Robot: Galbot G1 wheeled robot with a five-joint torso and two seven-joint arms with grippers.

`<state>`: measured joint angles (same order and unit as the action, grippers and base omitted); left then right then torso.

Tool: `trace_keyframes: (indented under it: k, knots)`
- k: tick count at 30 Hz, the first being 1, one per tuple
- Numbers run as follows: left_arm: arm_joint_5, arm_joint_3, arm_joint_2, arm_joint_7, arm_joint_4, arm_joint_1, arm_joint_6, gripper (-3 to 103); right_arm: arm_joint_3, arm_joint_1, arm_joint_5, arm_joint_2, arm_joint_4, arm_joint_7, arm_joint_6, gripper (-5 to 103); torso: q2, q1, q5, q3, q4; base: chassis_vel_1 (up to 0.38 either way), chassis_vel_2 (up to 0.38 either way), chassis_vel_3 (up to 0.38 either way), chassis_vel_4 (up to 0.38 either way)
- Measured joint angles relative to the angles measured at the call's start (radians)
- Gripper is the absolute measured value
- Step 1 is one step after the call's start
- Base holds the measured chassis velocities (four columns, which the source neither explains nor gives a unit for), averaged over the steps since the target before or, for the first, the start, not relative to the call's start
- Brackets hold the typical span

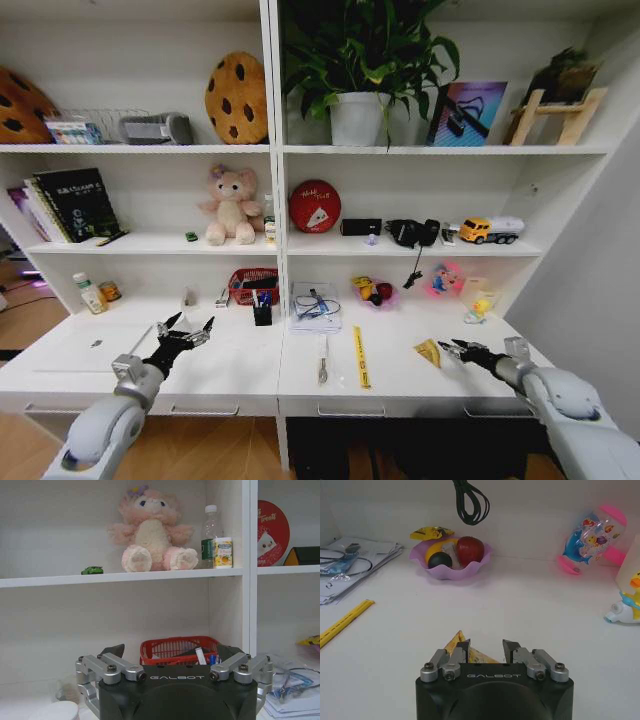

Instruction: Organize the objects on the table.

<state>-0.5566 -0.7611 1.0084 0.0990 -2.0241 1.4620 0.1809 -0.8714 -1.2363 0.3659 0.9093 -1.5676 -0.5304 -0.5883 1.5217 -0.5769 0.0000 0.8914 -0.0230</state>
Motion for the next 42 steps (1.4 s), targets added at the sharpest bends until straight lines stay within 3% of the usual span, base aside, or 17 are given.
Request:
trace_keyframes:
  k: [4,6,10,11,24,31,36,40,42]
  knots:
    - [0.0,0.0,0.0,0.0,0.0,0.0,0.0,100,0.004,-0.001,0.001,0.001,0.004,-0.006,-0.004,30,0.0,0.0,0.0,0.0,0.0,0.0,0.0,0.0,0.0]
    - [0.0,0.0,0.0,0.0,0.0,0.0,0.0,100,0.009,0.007,0.007,0.003,0.013,-0.006,-0.009,14,0.0,0.0,0.0001,0.0,-0.0001,0.0,0.0,0.0,0.0]
    - [0.0,0.0,0.0,0.0,0.0,0.0,0.0,100,0.012,0.014,0.012,0.004,0.02,-0.006,-0.014,8,0.0,0.0,0.0,0.0,0.0,0.0,0.0,0.0,0.0]
    - [0.0,0.0,0.0,0.0,0.0,0.0,0.0,100,0.015,0.018,0.014,0.004,0.025,-0.005,-0.017,1,0.0,0.0,0.0,0.0,-0.0001,0.0,0.0,0.0,0.0]
    - [0.0,0.0,0.0,0.0,0.0,0.0,0.0,100,0.024,0.031,0.014,0.013,0.035,-0.003,-0.021,0,0.0,0.0,0.0001,0.0,0.0,0.0,0.0,0.0,0.0]
    - [0.0,0.0,0.0,0.0,0.0,0.0,0.0,100,-0.003,0.006,0.015,0.013,-0.077,0.015,0.03,0,0.0,0.0,-0.0002,0.0,0.0,0.0,0.0,0.0,0.0]
    - [0.0,0.0,0.0,0.0,0.0,0.0,0.0,100,-0.015,-0.022,0.023,0.014,-0.161,0.07,-0.001,0,0.0,0.0,-0.0003,0.0,0.0002,0.0,0.0,0.0,0.0]
    - [0.0,0.0,0.0,0.0,0.0,0.0,0.0,100,-0.023,-0.067,-0.038,0.032,-0.212,0.106,-0.044,-1,0.0,0.0,-0.0001,0.0,-0.0002,0.0,0.0,0.0,0.0]
    - [0.0,0.0,0.0,0.0,0.0,0.0,0.0,100,-0.022,-0.07,-0.061,0.038,-0.212,0.107,-0.055,4,0.0,0.0,-0.0001,0.0,-0.0003,0.0,0.0,0.0,0.0]
